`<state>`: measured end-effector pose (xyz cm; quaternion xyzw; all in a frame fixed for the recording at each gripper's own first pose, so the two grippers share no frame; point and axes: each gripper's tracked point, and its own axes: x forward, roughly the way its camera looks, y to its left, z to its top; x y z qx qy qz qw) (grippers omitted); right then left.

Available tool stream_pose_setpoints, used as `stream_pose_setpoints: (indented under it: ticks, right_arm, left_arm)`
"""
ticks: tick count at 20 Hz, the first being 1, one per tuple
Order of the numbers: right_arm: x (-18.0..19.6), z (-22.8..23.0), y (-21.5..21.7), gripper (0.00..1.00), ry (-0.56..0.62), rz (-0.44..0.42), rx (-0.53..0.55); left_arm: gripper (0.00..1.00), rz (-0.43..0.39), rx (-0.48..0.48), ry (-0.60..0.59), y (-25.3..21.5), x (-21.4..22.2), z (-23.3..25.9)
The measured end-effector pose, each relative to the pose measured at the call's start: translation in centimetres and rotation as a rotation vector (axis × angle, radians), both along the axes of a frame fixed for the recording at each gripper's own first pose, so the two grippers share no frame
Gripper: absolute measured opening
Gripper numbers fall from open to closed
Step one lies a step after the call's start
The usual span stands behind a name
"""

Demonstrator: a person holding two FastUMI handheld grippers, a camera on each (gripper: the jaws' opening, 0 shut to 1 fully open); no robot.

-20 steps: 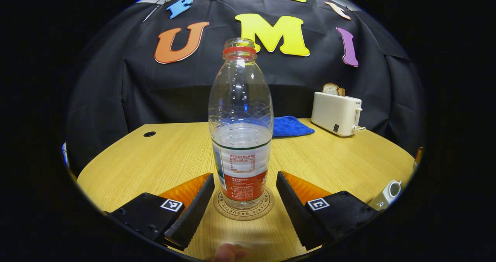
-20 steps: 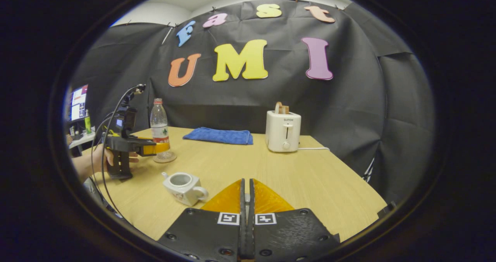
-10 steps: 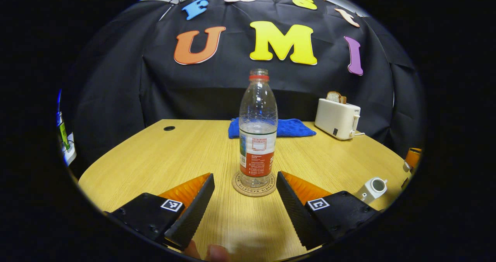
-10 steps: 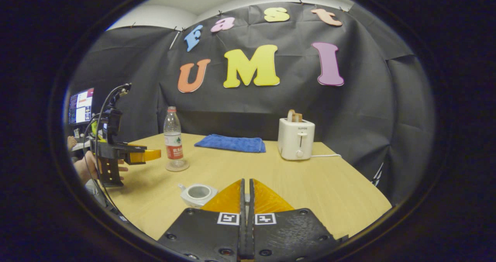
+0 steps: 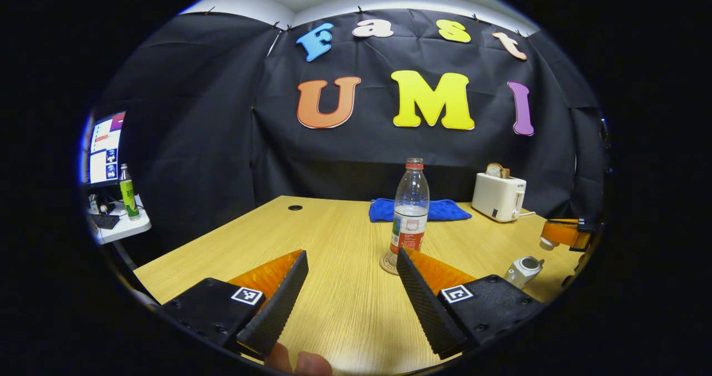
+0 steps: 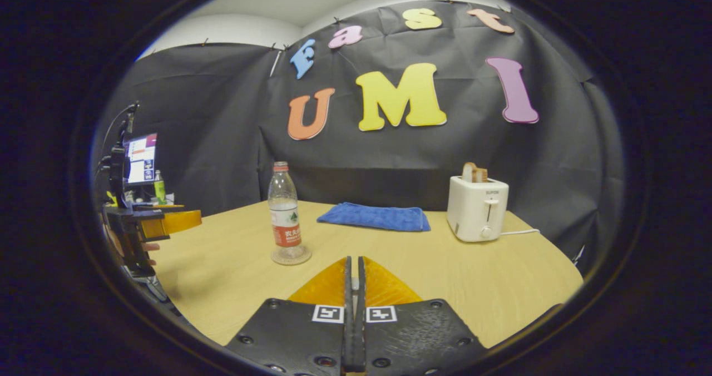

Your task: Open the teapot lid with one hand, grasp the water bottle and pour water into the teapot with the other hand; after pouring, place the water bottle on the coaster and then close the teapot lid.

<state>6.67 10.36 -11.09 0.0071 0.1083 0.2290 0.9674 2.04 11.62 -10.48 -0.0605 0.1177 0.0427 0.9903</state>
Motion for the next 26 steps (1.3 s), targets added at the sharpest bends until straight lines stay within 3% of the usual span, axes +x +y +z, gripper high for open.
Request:
stream_pose_setpoints:
  ticks: [6,26]
  right_arm:
    - [-0.1,-2.1,1.5,0.0,0.02,0.038,-0.017]
    - [-0.2,-4.1,1.5,0.0,-0.004,0.016,-0.009]
  left_arm:
    - [1.0,0.035,-0.004,-0.012,1.3,-1.2,0.1]
    - [1.0,-0.031,0.046,-0.018,-1.3,-1.4,0.5]
